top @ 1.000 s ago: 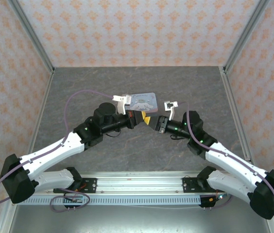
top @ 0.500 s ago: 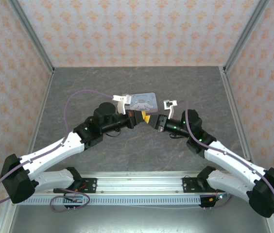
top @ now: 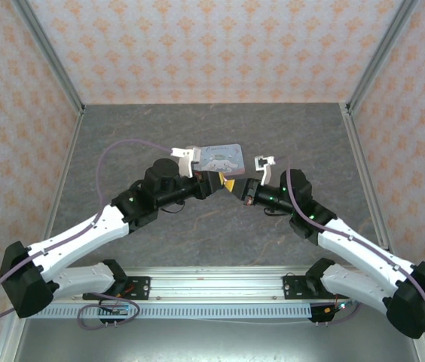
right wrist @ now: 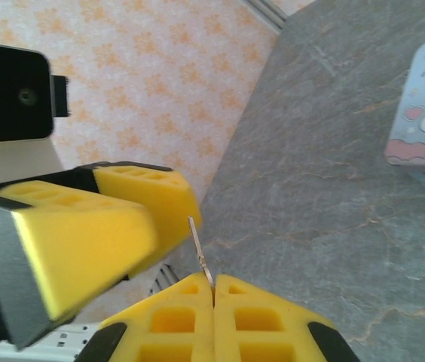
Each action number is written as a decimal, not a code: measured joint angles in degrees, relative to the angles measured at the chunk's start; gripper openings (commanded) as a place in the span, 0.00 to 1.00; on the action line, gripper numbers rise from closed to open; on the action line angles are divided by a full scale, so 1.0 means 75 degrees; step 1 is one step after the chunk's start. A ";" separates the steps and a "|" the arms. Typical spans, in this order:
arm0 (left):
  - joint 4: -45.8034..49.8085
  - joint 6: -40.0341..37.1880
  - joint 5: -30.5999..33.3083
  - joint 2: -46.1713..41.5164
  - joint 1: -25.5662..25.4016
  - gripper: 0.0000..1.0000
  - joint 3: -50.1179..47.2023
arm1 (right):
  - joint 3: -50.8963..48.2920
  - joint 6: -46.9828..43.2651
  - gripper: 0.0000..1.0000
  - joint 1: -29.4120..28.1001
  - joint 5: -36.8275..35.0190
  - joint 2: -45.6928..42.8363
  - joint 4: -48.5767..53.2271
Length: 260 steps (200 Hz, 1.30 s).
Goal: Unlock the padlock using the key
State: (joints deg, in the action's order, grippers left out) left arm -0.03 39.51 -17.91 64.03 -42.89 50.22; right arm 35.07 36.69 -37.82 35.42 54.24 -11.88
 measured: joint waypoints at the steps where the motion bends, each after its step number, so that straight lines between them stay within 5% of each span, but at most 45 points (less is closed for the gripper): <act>1: 0.0015 0.0009 0.0009 -0.0006 0.0009 0.37 0.0000 | 0.0003 -0.0003 0.00 0.0000 -0.0020 -0.0003 0.0017; 49: 0.0204 0.0219 0.0219 -0.0291 0.1017 0.58 -0.0446 | 0.0047 -0.0076 0.00 0.0647 -0.0050 0.0335 0.0356; 105: -0.0510 0.0472 -0.0006 0.0941 0.1326 0.84 -0.1428 | 0.0230 0.0152 0.00 0.1973 0.0950 0.2538 -0.0822; 198: -0.2291 0.0530 -0.0571 0.3398 0.1326 0.87 -0.1177 | 0.2063 0.0047 0.00 0.2352 0.1673 0.6216 -0.2256; 260: -0.2920 0.0530 -0.0545 0.4351 0.1070 0.87 -0.0930 | 0.2468 -0.0335 0.00 0.2352 0.1594 0.6674 -0.1728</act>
State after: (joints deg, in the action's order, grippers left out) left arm -21.93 43.48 -22.00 96.66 -34.87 43.24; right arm 53.58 34.17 -20.18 47.37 104.29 -24.84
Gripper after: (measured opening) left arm 0.874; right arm 0.047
